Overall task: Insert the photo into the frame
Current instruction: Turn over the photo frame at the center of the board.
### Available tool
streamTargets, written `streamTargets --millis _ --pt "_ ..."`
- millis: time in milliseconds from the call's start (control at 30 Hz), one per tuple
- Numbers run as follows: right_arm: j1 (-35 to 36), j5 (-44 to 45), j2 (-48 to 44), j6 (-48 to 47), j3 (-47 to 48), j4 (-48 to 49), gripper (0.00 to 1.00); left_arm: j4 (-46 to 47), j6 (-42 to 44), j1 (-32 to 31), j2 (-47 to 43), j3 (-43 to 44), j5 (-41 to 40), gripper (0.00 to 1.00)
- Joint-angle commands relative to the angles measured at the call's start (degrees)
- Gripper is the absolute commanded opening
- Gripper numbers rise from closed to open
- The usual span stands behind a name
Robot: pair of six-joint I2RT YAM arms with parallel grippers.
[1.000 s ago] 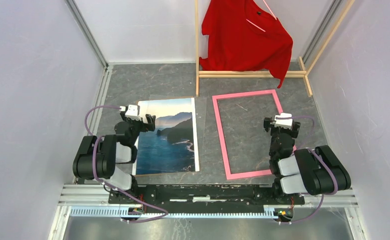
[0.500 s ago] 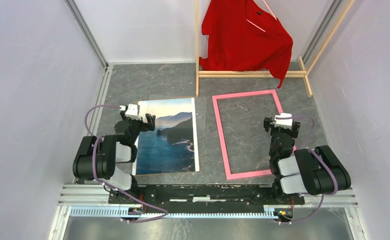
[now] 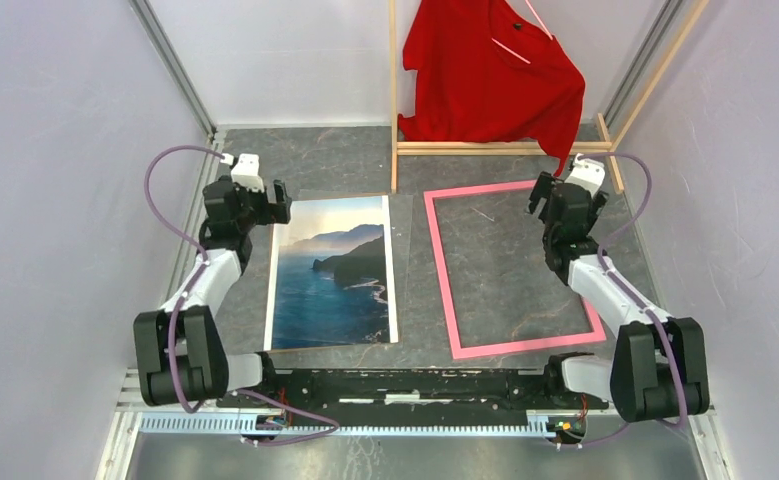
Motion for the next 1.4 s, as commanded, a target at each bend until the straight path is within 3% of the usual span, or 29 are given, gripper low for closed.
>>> streamTargets --millis 0,167,333,533,1033,1367 --pt "0.3 -18.9 0.3 4.6 1.4 -12.3 0.98 -19.5 1.5 0.1 -4.4 8.7 3.3 1.00" --pt "12.4 -14.9 0.1 1.3 3.2 -16.8 0.98 -32.0 -0.7 0.3 -5.4 18.8 3.5 1.00" --pt "25.4 -11.6 3.5 0.6 4.1 -18.1 0.98 -37.6 -1.0 0.3 -9.4 21.1 4.7 1.00" --pt "34.1 -9.7 9.2 0.7 4.3 -17.0 0.98 -45.4 1.3 0.3 -10.9 22.5 4.2 1.00" --pt "40.3 -6.9 17.6 3.6 4.1 -15.9 0.81 -48.9 3.6 0.3 -12.6 19.9 2.8 1.00" --pt "40.4 -6.2 19.0 8.6 2.4 -14.7 0.52 -49.8 5.0 0.3 -12.1 19.6 3.1 1.00"
